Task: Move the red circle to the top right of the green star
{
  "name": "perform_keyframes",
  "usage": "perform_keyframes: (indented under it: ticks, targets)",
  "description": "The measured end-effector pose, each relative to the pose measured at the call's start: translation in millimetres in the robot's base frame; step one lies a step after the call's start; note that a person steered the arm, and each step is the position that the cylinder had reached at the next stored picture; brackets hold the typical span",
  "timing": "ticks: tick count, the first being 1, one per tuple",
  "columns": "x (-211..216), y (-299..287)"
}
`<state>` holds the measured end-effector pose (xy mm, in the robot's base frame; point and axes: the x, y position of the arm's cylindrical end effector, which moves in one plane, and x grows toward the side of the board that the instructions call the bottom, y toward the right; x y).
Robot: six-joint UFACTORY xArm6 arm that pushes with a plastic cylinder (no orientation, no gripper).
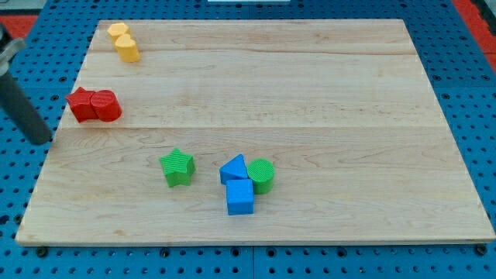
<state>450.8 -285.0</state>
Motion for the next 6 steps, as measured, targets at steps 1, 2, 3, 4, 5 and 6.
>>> perform_keyframes:
  ticks: [1, 2, 3, 4, 5, 6]
  targets:
    - [-49, 31]
    - [-62, -17]
    - [-73, 23]
    - [-39, 115]
    - [1, 155]
    - [10, 183]
